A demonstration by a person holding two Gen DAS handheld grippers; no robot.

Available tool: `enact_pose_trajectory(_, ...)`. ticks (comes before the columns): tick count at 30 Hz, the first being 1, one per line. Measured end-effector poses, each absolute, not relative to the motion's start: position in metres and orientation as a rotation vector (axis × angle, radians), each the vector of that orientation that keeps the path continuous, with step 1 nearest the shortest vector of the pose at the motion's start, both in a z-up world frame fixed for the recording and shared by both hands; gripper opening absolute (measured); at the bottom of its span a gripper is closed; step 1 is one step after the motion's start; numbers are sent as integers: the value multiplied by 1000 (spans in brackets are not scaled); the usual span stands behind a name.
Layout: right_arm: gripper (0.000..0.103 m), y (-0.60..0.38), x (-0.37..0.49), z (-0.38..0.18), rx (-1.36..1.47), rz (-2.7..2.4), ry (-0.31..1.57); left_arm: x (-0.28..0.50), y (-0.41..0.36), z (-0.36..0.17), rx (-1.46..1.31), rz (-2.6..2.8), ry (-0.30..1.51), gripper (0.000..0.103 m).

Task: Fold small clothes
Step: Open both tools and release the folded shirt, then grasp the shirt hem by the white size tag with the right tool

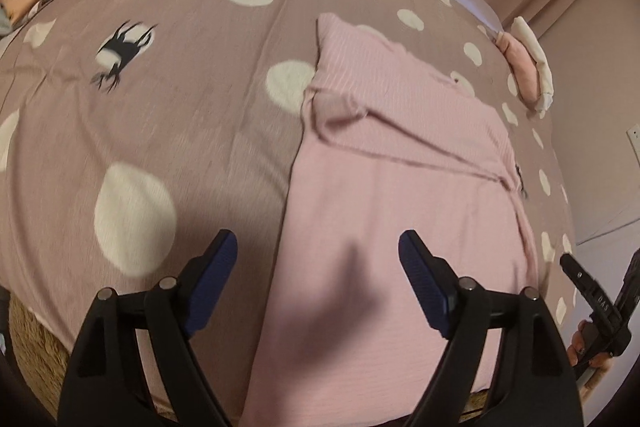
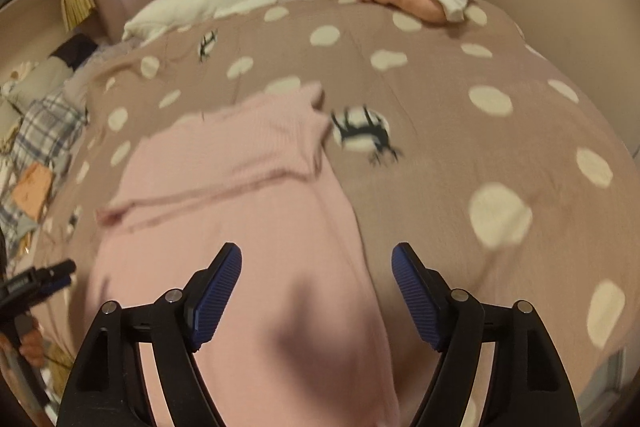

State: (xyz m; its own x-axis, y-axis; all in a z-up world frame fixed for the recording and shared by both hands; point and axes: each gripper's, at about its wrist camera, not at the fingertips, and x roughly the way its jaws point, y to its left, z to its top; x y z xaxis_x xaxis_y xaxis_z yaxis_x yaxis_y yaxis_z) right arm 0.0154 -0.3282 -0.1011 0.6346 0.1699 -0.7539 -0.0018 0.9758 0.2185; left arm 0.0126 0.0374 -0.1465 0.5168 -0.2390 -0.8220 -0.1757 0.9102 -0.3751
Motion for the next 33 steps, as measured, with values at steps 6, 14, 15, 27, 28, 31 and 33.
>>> enact_pose_trajectory(6, 78, -331, -14, -126, 165, 49, 938, -7, 36, -165, -484, -97, 1067, 83)
enact_pose_trajectory(14, 89, -336, -42, -144, 189, 52, 957, -24, 29, -173, -467, -111, 1073, 82)
enact_pose_trajectory(15, 89, -337, -43, -144, 196, 54, 957, -24, 29, -174, -488, -127, 1077, 82)
enact_pose_trajectory(27, 89, -346, -55, -162, 257, 48, 1003, -32, 26, -178, -502, -165, 1105, 71)
enact_pose_trajectory(28, 89, -346, -56, -163, 252, 48, 1008, -33, 26, -179, -496, -167, 1108, 69)
enact_pose_trajectory(31, 89, -345, -60, -167, 257, 51, 1026, -36, 23, -180, -487, -187, 1117, 68)
enact_pose_trajectory(33, 88, -344, -62, -167, 261, 59, 1033, -38, 22, -180, -480, -194, 1120, 66)
